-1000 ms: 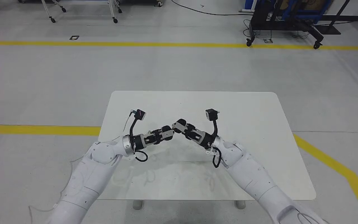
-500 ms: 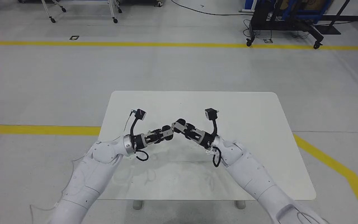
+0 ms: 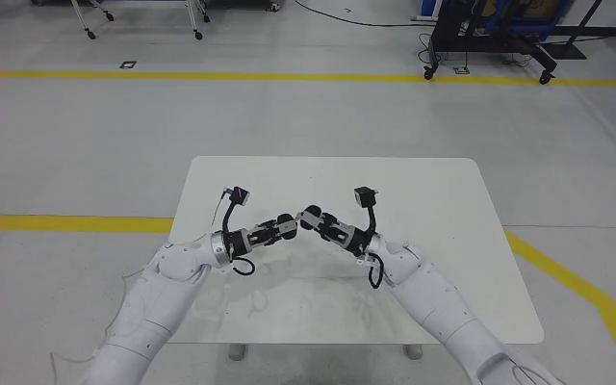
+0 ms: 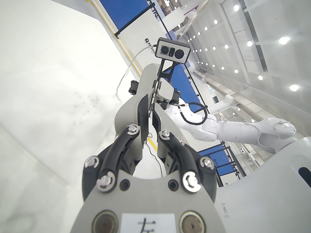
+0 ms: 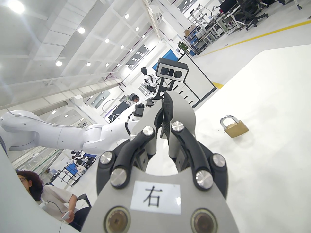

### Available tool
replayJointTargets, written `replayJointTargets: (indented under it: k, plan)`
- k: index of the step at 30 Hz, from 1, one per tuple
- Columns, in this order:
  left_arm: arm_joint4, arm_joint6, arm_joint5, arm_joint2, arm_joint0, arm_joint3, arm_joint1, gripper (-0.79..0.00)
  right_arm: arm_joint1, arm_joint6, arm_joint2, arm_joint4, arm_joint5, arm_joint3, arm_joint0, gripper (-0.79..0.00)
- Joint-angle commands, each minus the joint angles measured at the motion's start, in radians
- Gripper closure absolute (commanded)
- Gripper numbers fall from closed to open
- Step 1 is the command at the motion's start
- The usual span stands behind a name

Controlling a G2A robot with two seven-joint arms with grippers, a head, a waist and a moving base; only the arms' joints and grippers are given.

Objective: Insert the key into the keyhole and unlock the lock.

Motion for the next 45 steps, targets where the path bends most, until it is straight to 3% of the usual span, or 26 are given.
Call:
replayJointTargets:
  k: [1, 3, 7, 11, 16, 19, 30, 31, 32, 33, 41, 45]
  plan:
    - [-0.001, 0.009, -0.001, -0.005, 0.001, 0.000, 0.001, -0.653, 0.001, 0.004, 0.002, 0.001, -0.001, -0.004, -0.002, 0.000]
    - [-0.002, 0.014, 0.000, -0.009, 0.003, -0.002, 0.001, -0.659, 0.001, 0.007, 0.003, -0.001, 0.000, -0.006, -0.002, 0.000]
    - [-0.002, 0.018, -0.002, -0.012, 0.008, -0.007, 0.002, -0.376, 0.000, 0.011, 0.003, 0.001, 0.001, -0.010, -0.003, 0.000]
    - [0.004, 0.018, 0.000, -0.010, 0.012, -0.014, 0.003, -0.311, 0.000, 0.014, 0.003, 0.001, 0.005, -0.012, -0.003, 0.000]
    - [0.006, 0.018, -0.001, -0.008, 0.014, -0.017, 0.003, -0.157, -0.001, 0.013, 0.005, -0.002, 0.002, -0.013, -0.003, 0.000]
    - [0.008, 0.019, -0.001, -0.009, 0.014, -0.017, 0.003, 0.000, -0.002, 0.012, 0.004, -0.002, -0.001, -0.011, -0.002, 0.000]
    - [0.020, 0.037, 0.006, -0.012, 0.014, -0.019, 0.003, 0.000, -0.005, 0.007, 0.006, -0.007, -0.017, -0.003, -0.004, 0.000]
    - [0.020, 0.039, 0.005, -0.013, 0.014, -0.018, 0.003, 0.000, -0.004, 0.010, 0.006, -0.009, -0.019, -0.003, -0.004, -0.102]
    - [0.020, 0.040, 0.004, -0.013, 0.014, -0.018, 0.003, 0.000, -0.004, 0.015, 0.006, -0.016, -0.018, -0.002, -0.003, -0.628]
    - [0.020, 0.040, 0.004, -0.013, 0.014, -0.018, 0.003, 0.000, -0.003, 0.016, 0.007, -0.019, -0.019, -0.003, -0.003, -0.785]
    - [0.021, 0.023, -0.015, -0.041, 0.013, -0.026, 0.011, 0.000, -0.003, 0.016, 0.007, -0.019, -0.019, -0.003, -0.003, -0.785]
    - [0.013, -0.037, -0.025, -0.064, 0.006, -0.035, 0.021, 0.000, -0.003, 0.016, 0.007, -0.019, -0.019, -0.003, -0.003, -0.785]
